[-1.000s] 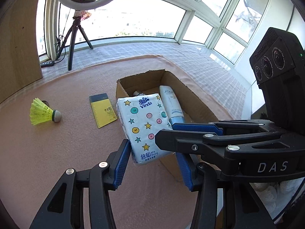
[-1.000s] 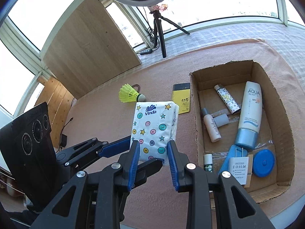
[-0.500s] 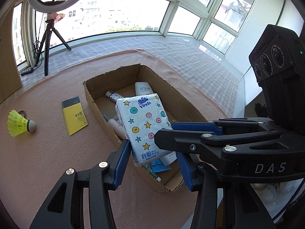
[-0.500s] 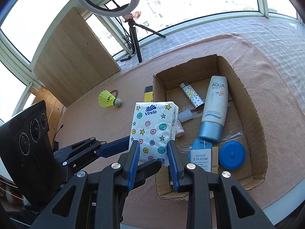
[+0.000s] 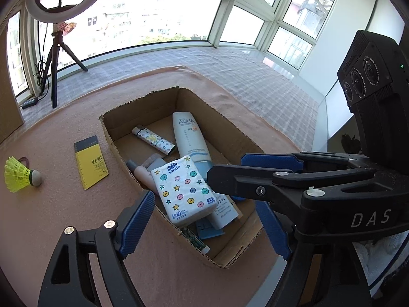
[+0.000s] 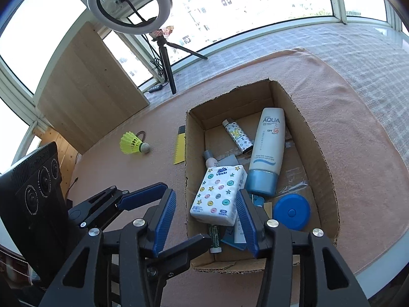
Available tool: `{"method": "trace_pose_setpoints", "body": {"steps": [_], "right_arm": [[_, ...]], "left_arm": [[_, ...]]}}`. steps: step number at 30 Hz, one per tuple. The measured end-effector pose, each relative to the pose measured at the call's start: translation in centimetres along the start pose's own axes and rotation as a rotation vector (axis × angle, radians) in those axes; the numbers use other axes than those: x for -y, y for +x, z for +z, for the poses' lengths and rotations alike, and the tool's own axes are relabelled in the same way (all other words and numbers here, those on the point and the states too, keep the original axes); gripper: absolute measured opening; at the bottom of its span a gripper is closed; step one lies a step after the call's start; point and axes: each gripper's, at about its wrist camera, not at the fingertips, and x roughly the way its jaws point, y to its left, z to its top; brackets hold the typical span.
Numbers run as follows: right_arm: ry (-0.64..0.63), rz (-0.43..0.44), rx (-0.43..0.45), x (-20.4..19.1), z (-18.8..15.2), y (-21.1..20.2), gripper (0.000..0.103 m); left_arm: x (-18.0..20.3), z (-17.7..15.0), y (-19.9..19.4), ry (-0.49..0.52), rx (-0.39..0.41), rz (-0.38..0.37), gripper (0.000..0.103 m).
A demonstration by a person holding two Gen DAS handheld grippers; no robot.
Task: Organize objects
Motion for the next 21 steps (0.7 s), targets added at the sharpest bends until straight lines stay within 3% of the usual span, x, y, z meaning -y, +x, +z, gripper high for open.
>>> {"method": "trace_pose_setpoints", "body": {"steps": [10,21], "right_arm": [[0.003,0.011,-0.008,-0.2,0.0,0.4,0.051],[0.006,0.009,-0.008,-0.9,0.1,0.9,0.051]], "left_arm": [[-0.3,-0.6,-0.7,0.014,-0.004,0.007,0.084],[-3.8,-1.6,-2.4,-0.046,0.005,0.060,0.084]]}}
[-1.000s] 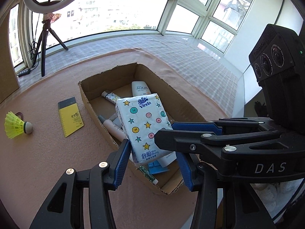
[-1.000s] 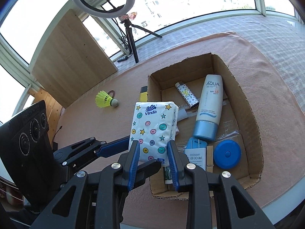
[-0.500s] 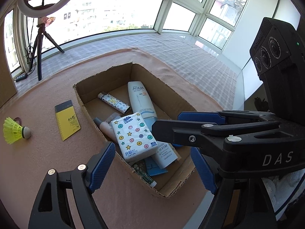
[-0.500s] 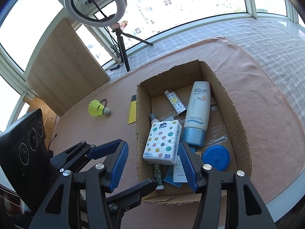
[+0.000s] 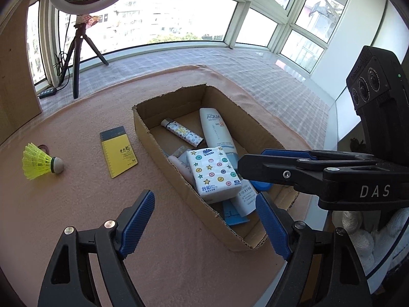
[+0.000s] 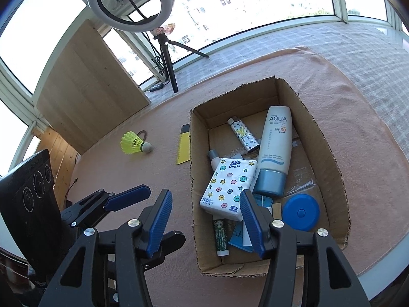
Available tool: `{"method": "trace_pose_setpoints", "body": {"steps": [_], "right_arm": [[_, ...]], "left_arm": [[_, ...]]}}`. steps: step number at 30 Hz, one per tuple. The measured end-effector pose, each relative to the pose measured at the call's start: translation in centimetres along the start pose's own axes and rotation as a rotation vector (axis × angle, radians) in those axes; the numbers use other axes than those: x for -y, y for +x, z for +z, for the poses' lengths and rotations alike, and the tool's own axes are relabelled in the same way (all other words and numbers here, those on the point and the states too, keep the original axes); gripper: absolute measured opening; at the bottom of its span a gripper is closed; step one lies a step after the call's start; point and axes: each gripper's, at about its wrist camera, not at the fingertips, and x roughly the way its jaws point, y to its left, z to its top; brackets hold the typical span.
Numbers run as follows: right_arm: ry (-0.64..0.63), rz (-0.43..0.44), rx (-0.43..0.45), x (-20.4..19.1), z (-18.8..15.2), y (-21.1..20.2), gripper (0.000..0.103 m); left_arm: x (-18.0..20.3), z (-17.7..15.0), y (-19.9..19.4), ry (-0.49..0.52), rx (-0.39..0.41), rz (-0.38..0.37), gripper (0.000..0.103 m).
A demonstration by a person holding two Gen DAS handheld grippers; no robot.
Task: Organize objects
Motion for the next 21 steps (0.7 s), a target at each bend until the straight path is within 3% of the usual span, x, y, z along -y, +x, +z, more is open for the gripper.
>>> {"method": "trace_pose_setpoints", "body": {"steps": [12,21], "right_arm": [[0.014,-0.031,0.021,1.0,-0.1,-0.8,0.051],[0.051,-0.056,0.011,3.8,-0.7,-1.3,0.051]], "left_arm": [[-7.5,0.3,3.0,-0.171,-0.041,0.201,0.084],[-11.1,2.1,6.8,-0.262,-0.070,0.236,0.083]]}}
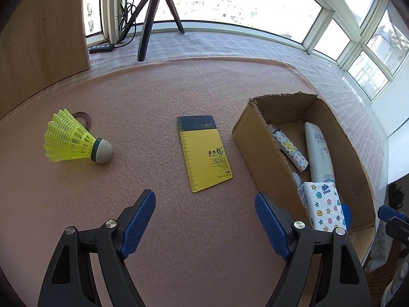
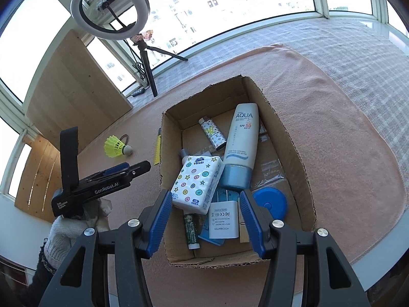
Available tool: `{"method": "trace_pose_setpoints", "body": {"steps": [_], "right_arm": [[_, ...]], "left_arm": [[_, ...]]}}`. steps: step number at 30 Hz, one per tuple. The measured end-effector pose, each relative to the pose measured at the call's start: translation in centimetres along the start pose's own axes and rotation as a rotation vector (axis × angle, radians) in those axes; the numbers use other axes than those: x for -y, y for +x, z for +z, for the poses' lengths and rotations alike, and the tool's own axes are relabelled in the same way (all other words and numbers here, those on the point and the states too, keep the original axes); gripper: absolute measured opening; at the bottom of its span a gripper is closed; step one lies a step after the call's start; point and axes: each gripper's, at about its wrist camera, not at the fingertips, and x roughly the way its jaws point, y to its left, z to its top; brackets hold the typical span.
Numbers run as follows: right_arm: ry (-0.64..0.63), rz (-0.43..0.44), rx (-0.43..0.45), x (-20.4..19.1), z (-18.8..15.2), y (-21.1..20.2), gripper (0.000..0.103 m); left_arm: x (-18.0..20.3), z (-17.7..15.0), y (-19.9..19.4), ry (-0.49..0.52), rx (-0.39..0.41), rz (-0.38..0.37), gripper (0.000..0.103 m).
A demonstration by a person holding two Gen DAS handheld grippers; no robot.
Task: Organize objects
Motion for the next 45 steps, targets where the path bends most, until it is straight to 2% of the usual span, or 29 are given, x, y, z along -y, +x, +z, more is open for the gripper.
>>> {"method": "trace_pose_setpoints", "body": {"steps": [9,12,17,22,27,34,38,45], "right_arm": [[0.049,-0.025,-0.006,3.1,-0.4,-0.5,0.051],[0.071,-0.035,-0.001,4.3,-0.4,-0.8,0.051],[0.115,-0.037,0.007,5.9,-0.5,-1.2,0.051],[0.134,-0.037,0.010,6.6,-0.8,-1.3,0.051],[0.151,-0.038,0.005,6.9,-1.1,-1.1,0.051],[0.159,-0.041,0.001,7.1,-1.4,-1.0,0.051],[0.170,-0.040,-0.002,7.3,-1.4,-0.9,0.051],[0.178,-0.041,0.000,7.3,-1.6,-1.0,0.051]], "left_arm": [[0.8,2.1,4.0,0.012,-0.033,0.050,0.083],[1.1,2.6,4.8,0.011,-0.041,0.041,0.083],[1.2,2.8,4.9,0.016,-0.038,0.033,0.083],[0.6,2.6,5.3,0.040,-0.053,0.041,0.075],[1.1,2.6,5.4,0.060,-0.052,0.046,0.075],[2.4,2.5,6.2,0.212,-0.061,0.094,0.074],[2.4,2.6,6.2,0.243,-0.055,0.094,0.075],[0.3,2.7,5.6,0.220,-0.054,0.118,0.076]]}}
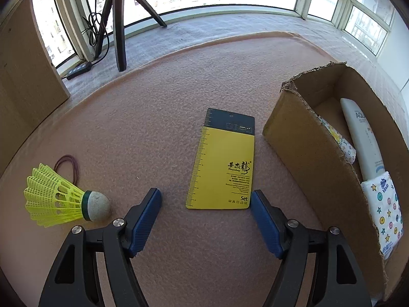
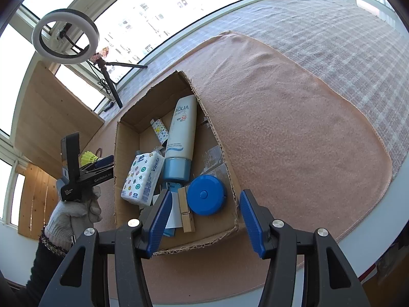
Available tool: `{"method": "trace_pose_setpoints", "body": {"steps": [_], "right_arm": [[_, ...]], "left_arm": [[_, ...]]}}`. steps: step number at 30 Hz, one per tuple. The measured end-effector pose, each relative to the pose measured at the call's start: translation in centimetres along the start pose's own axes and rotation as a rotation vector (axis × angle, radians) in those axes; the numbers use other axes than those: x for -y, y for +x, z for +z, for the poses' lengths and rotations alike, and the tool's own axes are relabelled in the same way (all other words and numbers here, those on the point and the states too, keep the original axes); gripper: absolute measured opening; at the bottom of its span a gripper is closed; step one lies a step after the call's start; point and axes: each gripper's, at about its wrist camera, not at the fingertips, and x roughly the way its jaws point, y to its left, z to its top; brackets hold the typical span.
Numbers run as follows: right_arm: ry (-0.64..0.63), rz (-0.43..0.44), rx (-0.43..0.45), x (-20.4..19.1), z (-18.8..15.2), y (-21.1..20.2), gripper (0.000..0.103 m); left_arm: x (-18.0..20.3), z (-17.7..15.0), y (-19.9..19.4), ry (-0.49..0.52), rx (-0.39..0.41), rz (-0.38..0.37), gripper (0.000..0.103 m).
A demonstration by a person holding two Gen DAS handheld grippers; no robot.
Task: Organize objects
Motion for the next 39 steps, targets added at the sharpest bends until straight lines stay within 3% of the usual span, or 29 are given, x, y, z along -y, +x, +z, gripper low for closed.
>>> {"method": "trace_pose_setpoints", "body": {"steps": [3,14,16,19,22,32,39], "right_arm": [[0.000,-0.003,0.000,-0.1,0.0,0.0,0.051],[0.000,-0.005,-0.003,-0.2,-0.1,0.0,0.053],[0.003,-0.004,-0.005,-0.1,-0.1,0.0,0.053],[0.016,0.003,-0.010,0.1,-0.4,0.0,0.053],[0.023,0.005,-0.010,0.3,-0.5,-0.1,0.053],[-0.007,-0.009,0.006,-0.6,-0.7,-0.6,0.053],[-0.041,-0.008,0.006,-1.7,-1.0,-0.5,0.053]], "left_arm": [[-1.0,0.0,-0.1,-0.027,-0.008,-0.005,0.076],[0.3,1.4,0.7,0.020,-0.001,-0.015,0.076],[0.4,1.7,0.8,0.015,0.001,-0.023,0.072],[0.7,1.9,0.8,0.022,0.010,-0.034,0.058],[1.1,1.8,0.7,0.037,0.011,-0.029,0.057],[0.3,-0.9,-1.0,-0.034,0.011,-0.054,0.057],[-0.5,-3.1,-4.2,-0.086,0.057,-0.063,0.057]]}}
